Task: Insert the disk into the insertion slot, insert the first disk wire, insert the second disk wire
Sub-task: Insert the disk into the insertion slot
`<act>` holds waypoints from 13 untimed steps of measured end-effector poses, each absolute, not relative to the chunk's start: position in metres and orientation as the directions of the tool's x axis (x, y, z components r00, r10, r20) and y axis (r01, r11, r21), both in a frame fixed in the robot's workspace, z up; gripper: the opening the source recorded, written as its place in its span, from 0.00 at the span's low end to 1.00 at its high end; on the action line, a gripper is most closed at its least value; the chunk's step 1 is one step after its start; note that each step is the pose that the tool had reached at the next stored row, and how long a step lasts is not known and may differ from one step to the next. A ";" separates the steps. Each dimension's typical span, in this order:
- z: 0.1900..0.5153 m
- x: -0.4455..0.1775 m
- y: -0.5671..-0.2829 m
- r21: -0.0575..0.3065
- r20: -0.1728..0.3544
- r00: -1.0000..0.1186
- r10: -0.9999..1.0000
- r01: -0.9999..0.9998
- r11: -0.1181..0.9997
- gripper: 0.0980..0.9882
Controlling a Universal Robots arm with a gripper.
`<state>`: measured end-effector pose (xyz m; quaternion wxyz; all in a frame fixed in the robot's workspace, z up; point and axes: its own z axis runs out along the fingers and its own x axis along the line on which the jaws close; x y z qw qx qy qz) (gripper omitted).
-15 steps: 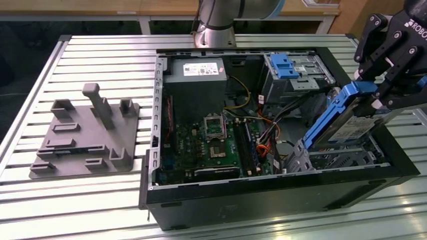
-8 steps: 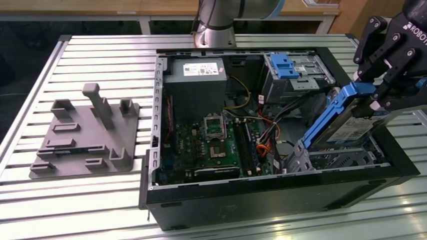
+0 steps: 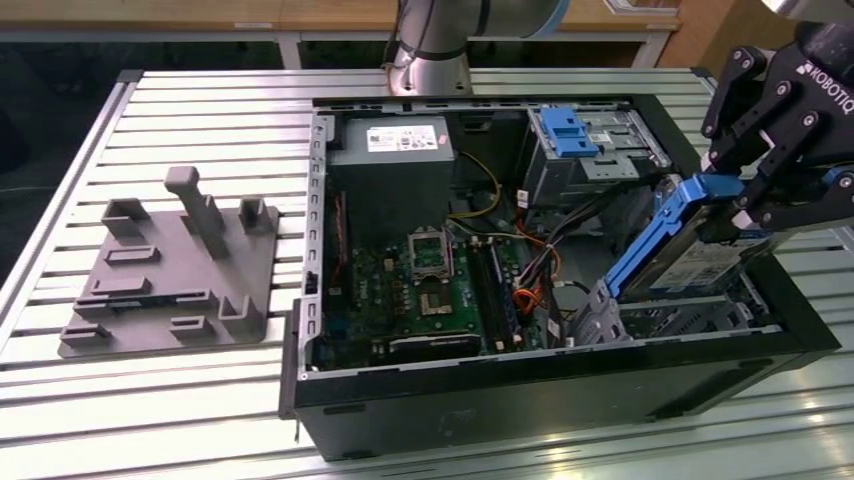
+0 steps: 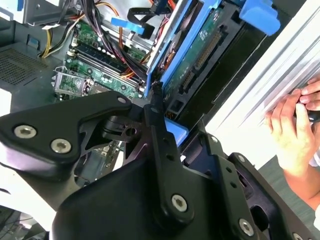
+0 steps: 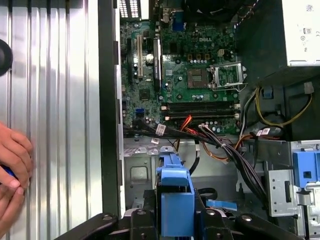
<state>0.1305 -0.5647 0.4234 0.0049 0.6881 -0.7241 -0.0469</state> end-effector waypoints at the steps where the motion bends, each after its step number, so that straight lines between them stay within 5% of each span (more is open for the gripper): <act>1: 0.420 0.131 -0.565 0.076 -0.060 -0.053 -0.997 -0.996 0.048 0.30; 13: 0.403 0.134 -0.565 0.083 -0.056 -0.053 -0.997 -0.995 0.049 0.30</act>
